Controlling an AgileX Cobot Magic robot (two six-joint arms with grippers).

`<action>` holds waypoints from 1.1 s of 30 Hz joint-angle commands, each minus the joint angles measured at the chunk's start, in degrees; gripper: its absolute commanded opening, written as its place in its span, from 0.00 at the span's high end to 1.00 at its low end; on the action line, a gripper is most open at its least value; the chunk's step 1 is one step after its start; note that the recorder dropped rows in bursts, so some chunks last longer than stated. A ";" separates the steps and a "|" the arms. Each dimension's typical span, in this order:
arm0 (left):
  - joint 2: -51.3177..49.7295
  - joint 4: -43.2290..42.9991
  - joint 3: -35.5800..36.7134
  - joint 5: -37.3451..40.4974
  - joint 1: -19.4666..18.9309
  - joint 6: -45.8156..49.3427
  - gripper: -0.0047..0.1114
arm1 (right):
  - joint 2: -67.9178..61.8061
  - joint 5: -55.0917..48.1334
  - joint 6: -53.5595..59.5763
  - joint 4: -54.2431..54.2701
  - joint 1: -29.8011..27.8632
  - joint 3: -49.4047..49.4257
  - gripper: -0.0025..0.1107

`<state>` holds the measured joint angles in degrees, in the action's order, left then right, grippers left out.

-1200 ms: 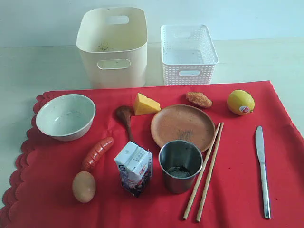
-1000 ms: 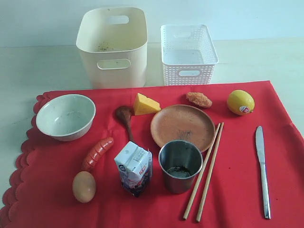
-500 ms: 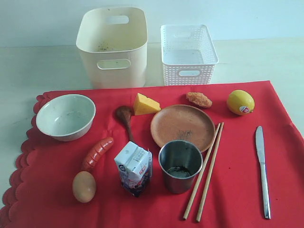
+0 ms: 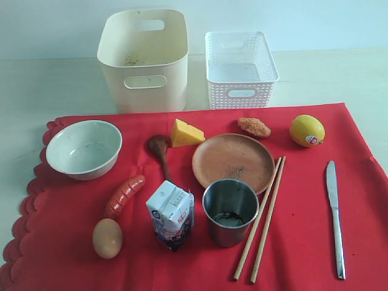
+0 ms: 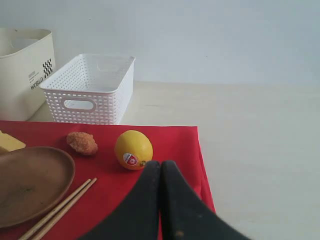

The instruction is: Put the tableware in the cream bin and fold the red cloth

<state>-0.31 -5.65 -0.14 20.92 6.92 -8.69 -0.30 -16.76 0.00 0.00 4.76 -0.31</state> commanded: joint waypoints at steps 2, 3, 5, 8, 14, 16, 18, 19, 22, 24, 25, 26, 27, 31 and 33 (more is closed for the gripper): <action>0.31 0.32 0.14 -0.51 -0.10 -0.28 0.96 | 0.30 0.60 0.00 -0.42 -0.29 0.31 0.98; 0.31 0.32 0.14 -0.51 -0.10 -0.28 0.96 | 0.30 0.60 0.00 -0.42 -0.29 0.31 0.98; 0.31 0.32 0.14 -0.51 -0.10 -0.28 0.96 | 0.30 0.47 0.00 -0.42 -0.29 0.31 0.98; 0.31 0.32 0.14 -0.51 -0.10 -0.28 0.96 | 0.30 0.57 0.00 -0.42 -0.29 0.31 0.98; 0.31 0.32 0.14 -0.51 -0.10 -0.28 0.96 | -0.76 0.69 0.00 -0.42 -0.29 -1.44 0.98; 0.31 0.32 0.14 -0.51 -0.10 -0.28 0.96 | -2.09 0.69 0.00 -0.42 -0.29 -2.20 0.98; 0.31 0.32 0.14 -0.51 -0.10 -0.28 0.96 | -3.77 0.69 0.00 -0.42 -0.29 -3.21 0.98; 0.31 0.32 0.14 -0.51 -0.10 -0.28 0.96 | -4.65 0.56 0.00 -0.42 -0.29 -3.70 0.98; 0.31 0.32 0.14 -0.51 -0.10 -0.28 0.96 | -6.98 0.56 0.00 -0.42 -0.29 -4.85 0.98; 0.31 0.32 0.14 -0.51 -0.10 -0.28 0.96 | -8.60 0.58 0.00 -0.42 -0.29 -5.49 0.98; 0.31 0.32 0.14 -0.51 -0.10 -0.28 0.96 | -9.40 0.58 0.00 -0.42 -0.29 -5.94 0.98; 0.31 0.32 0.14 -0.51 -0.10 -0.28 0.96 | -10.07 0.58 0.00 -0.42 -0.29 -6.31 0.98; 0.31 0.32 0.14 -0.51 -0.10 -0.28 0.96 | -10.95 0.58 0.00 -0.42 -0.29 -6.70 0.98; 0.31 0.32 0.14 -0.51 -0.10 -0.28 0.96 | -14.30 0.58 0.00 -0.42 -0.29 -8.28 0.98; 0.31 0.32 0.14 -0.51 -0.10 -0.28 0.96 | -16.19 0.68 0.00 -0.42 -0.29 -9.13 0.98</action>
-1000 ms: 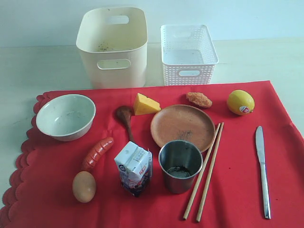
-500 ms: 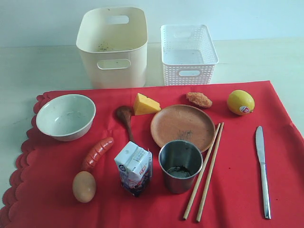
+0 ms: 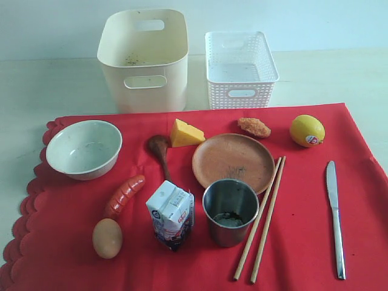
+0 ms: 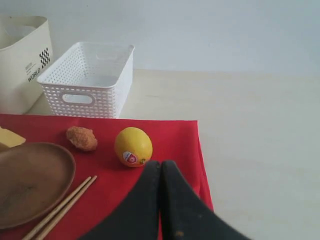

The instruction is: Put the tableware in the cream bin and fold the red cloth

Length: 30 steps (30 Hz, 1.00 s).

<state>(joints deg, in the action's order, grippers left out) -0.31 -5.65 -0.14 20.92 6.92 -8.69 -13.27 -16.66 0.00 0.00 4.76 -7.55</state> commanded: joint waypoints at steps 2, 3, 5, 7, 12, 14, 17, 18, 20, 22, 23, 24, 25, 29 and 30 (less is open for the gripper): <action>0.31 0.32 0.14 -0.51 -0.10 -0.28 0.96 | -5.00 0.58 0.00 -0.42 -0.29 -2.69 0.98; 0.31 0.32 0.14 -0.51 -0.10 -0.28 0.96 | -6.16 0.58 0.00 -0.42 -0.29 -3.15 0.98; 0.31 0.32 0.14 -0.51 -0.10 -0.28 0.96 | -7.78 0.72 0.00 -0.42 -0.29 -3.93 0.98; 0.31 0.32 0.14 -0.51 -0.10 -0.28 0.96 | -9.92 0.86 0.00 -0.42 -0.29 -5.06 0.98; 0.31 0.32 0.14 -0.51 -0.10 -0.28 0.96 | -15.19 2.44 0.00 -0.42 -0.29 -7.81 0.98; 0.31 0.32 0.14 -0.51 -0.10 -0.28 0.96 | -17.47 3.69 0.00 -0.42 -0.29 -8.96 0.98; 0.31 0.32 0.14 -0.51 -0.10 -0.28 0.96 | -20.70 6.09 0.00 -0.42 -0.29 -10.72 0.98; 0.31 0.32 0.14 -0.51 -0.10 -0.28 0.96 | -21.86 6.85 0.00 -0.42 -0.29 -11.42 0.98; 0.31 0.32 0.14 -0.51 -0.10 -0.28 0.96 | -23.97 8.61 0.00 -0.42 -0.29 -12.67 0.98; 0.31 0.32 0.14 -0.51 -0.10 -0.28 0.96 | -26.23 10.24 0.00 -0.42 -0.29 -14.07 0.98; 0.31 0.32 0.14 -0.51 -0.10 -0.28 0.96 | -27.40 10.83 0.00 -0.42 -0.29 -14.80 0.98; 0.31 0.32 0.14 -0.51 -0.10 -0.28 0.96 | -28.55 11.51 0.00 -0.42 -0.29 -15.60 0.98; 0.31 0.32 0.14 -0.51 -0.10 -0.28 0.96 | -29.67 12.07 0.00 -0.42 -0.29 -16.41 0.98; 0.31 0.32 0.14 -0.51 -0.10 -0.28 0.96 | -33.71 13.50 0.00 -0.42 -0.29 -19.33 0.98; 0.31 0.32 0.14 -0.51 -0.10 -0.28 0.96 | -34.78 13.79 0.00 -0.42 -0.29 -20.13 0.98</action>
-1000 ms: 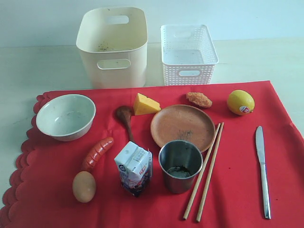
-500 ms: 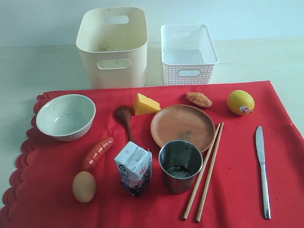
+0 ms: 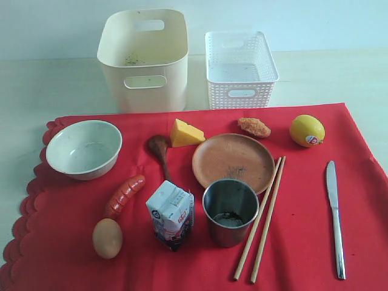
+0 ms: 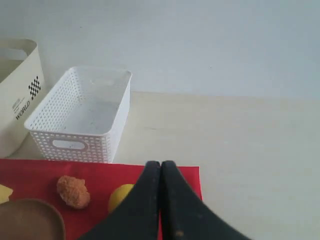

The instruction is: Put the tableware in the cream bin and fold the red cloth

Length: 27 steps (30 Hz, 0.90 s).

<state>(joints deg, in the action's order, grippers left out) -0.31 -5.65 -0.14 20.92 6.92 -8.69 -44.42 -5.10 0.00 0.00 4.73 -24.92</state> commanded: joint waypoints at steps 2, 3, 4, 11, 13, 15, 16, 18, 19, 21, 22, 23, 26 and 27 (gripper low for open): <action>0.31 0.32 0.14 -0.51 -0.10 -0.28 0.96 | -5.44 2.23 0.00 -0.42 -0.26 -4.28 0.98; 0.31 0.32 0.14 -0.51 -0.10 -0.28 0.96 | -6.36 2.23 0.00 -0.42 -0.26 -5.11 0.98; 0.31 0.32 0.14 -0.51 -0.10 -0.28 0.96 | -7.33 2.23 0.00 -0.42 -0.26 -5.91 0.98; 0.31 0.32 0.14 -0.51 -0.10 -0.28 0.96 | -8.27 2.31 0.00 -0.42 -0.26 -7.98 0.98; 0.31 0.32 0.14 -0.51 -0.10 -0.28 0.96 | -8.30 2.19 0.00 -0.42 -0.26 -7.98 0.98; 0.31 0.32 0.14 -0.51 -0.10 -0.28 0.96 | -8.30 2.19 0.00 -0.42 -0.26 -7.98 0.98; 0.31 0.32 0.14 -0.51 -0.10 -0.28 0.96 | -8.30 1.85 0.00 -0.42 -0.26 -7.98 0.98; 0.31 0.32 0.14 -0.51 -0.10 -0.28 0.96 | -8.30 1.84 0.00 -0.42 -0.26 -7.98 0.98; 0.31 0.32 0.14 -0.51 -0.10 -0.28 0.96 | -8.30 1.84 0.00 -0.42 -0.26 -7.98 0.98; 0.31 0.32 0.14 -0.51 -0.10 -0.28 0.96 | -8.30 1.84 0.00 -0.42 -0.26 -7.98 0.98; 0.31 0.32 0.14 -0.51 -0.10 -0.28 0.96 | -8.30 1.84 0.00 -0.42 -0.26 -7.98 0.98; 0.31 0.32 0.14 -0.51 -0.10 -0.28 0.96 | -8.30 1.84 0.00 -0.42 -0.26 -7.98 0.98; 0.31 0.32 0.14 -0.51 -0.10 -0.28 0.96 | -8.30 1.84 0.00 -0.42 -0.26 -7.98 0.98; 0.31 0.32 0.14 -0.51 -0.10 -0.28 0.96 | -8.30 1.84 0.00 -0.42 -0.26 -7.98 0.98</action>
<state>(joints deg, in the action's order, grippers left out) -0.31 -5.65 -0.14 20.92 6.92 -8.69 -52.73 -3.57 0.00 0.00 4.73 -32.42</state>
